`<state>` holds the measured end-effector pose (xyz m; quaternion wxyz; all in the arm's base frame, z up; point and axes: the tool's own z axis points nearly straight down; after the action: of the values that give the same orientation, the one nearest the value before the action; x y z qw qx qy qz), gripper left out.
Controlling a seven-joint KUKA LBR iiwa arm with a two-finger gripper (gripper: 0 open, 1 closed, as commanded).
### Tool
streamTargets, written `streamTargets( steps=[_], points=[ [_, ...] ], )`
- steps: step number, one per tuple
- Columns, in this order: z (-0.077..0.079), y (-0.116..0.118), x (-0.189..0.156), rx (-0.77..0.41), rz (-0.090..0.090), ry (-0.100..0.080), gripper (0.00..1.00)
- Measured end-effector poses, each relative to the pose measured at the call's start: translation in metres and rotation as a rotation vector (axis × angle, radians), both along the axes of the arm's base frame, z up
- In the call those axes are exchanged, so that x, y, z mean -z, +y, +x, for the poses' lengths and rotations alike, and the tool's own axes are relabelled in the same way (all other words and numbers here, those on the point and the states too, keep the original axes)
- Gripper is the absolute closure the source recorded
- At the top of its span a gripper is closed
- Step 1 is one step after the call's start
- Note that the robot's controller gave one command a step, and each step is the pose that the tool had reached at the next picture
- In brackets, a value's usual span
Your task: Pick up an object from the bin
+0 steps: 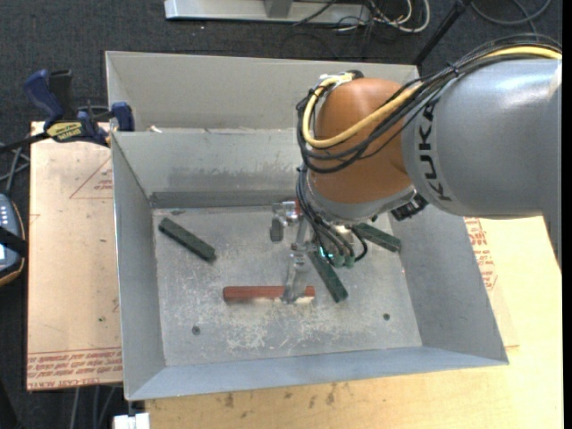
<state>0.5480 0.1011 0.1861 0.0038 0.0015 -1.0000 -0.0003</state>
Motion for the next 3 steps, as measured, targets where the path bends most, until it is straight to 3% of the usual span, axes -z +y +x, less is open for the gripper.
streamTargets(
  steps=[1, 2, 3],
  points=[
    [0.002, -0.001, -0.004, 0.003, 0.001, -0.008, 0.00],
    [0.000, 0.006, 0.024, -0.072, 0.001, -0.014, 0.00],
    [-0.030, 0.010, 0.115, -0.290, 0.003, -0.008, 1.00]
  ],
)
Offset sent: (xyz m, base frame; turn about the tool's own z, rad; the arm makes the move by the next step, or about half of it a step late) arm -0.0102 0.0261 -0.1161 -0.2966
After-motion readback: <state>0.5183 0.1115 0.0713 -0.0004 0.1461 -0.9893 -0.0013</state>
